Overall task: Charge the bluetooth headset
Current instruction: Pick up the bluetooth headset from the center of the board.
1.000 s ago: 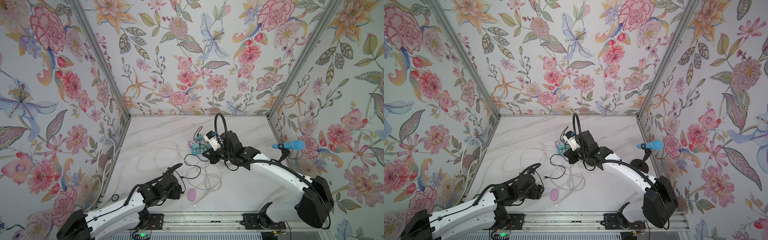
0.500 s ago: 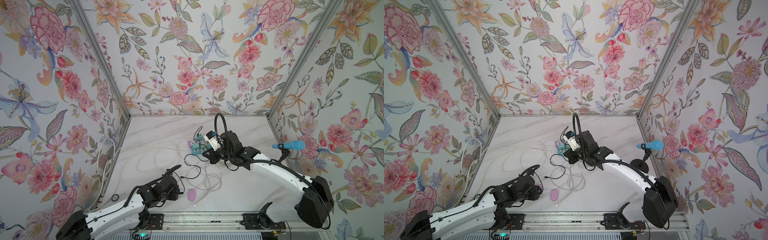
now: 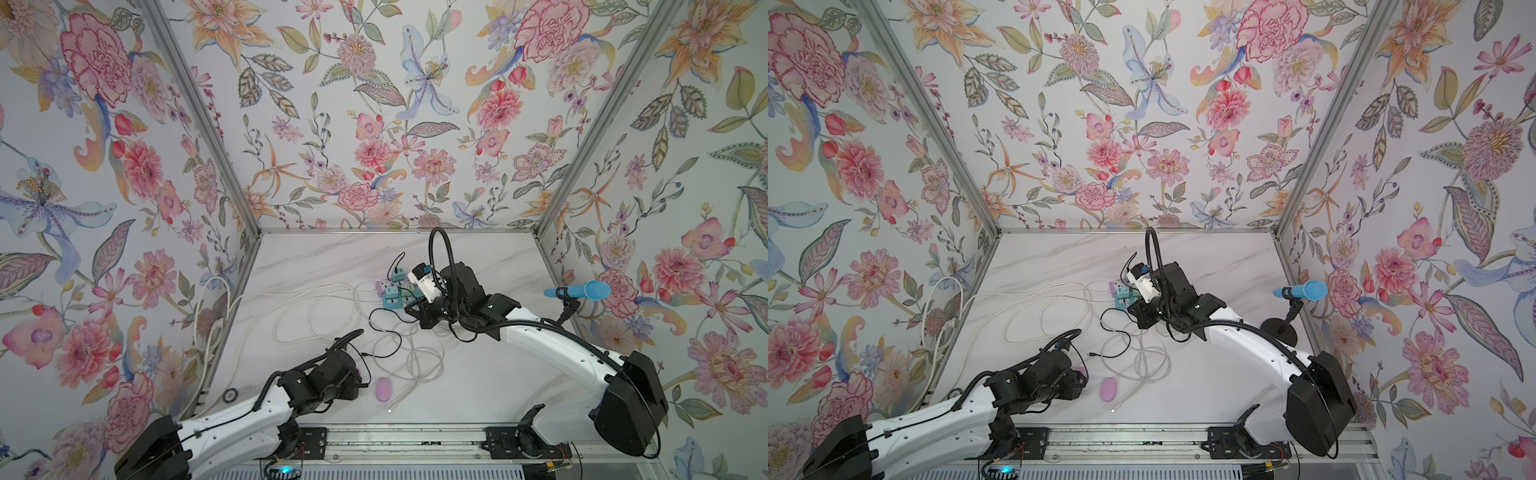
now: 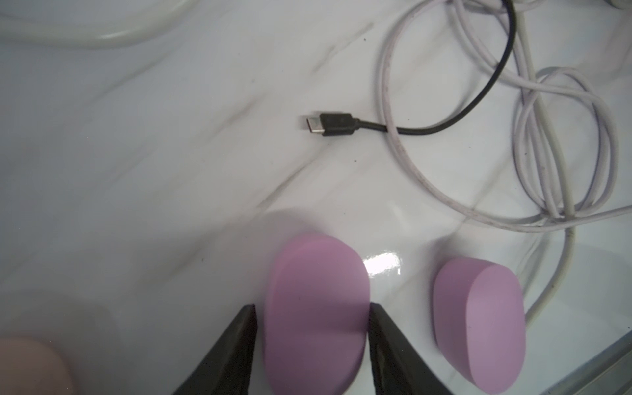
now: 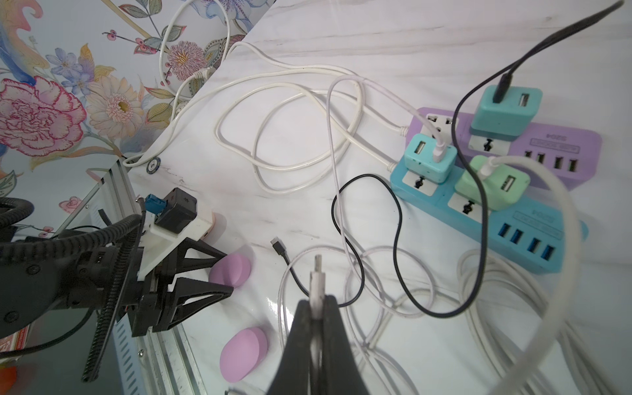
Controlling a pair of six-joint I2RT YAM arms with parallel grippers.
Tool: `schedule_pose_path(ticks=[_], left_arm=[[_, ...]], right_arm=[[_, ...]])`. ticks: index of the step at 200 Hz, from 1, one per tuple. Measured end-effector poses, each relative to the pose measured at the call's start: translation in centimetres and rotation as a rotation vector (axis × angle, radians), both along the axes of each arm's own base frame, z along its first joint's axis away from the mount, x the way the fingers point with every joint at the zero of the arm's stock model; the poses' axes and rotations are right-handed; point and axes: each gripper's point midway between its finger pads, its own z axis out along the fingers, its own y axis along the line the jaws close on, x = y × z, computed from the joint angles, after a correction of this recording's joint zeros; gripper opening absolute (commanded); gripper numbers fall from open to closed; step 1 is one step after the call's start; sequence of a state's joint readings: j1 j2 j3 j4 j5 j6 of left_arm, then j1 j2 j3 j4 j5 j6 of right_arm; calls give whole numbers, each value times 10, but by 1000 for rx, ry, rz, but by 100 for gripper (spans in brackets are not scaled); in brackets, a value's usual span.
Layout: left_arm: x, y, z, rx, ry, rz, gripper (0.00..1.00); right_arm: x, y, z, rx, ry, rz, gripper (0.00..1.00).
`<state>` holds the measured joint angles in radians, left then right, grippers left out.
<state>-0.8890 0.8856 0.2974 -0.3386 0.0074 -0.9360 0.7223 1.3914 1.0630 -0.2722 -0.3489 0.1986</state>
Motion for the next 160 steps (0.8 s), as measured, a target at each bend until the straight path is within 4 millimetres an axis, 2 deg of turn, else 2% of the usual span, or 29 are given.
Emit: schedule_pose_path(ticks=[15,64,81,96,109,120,160], left_arm=[[0,-1,-1,-2,2,-6,44],[1,-3,0,-6,-4,-17,28],[1,-4,2,-7,-13,-31,18],[5,-8,11,-21,-48,-58,8],[14,-17,30,-50,-110,-88,0],[25,-26,52,-82,-173,-111,0],[76,-58,155,-239,-479,-195,0]], right_arm=[[0,0,0,0,0,0,0],[-2,-2,-4,-5,6,0,0],[-3,-2,-3,-1,4,2,0],[-5,-2,-1,6,5,10,0],[-8,-2,-1,7,17,21,0],[-13,-2,-2,6,34,33,0],[-41,7,8,5,104,126,0]])
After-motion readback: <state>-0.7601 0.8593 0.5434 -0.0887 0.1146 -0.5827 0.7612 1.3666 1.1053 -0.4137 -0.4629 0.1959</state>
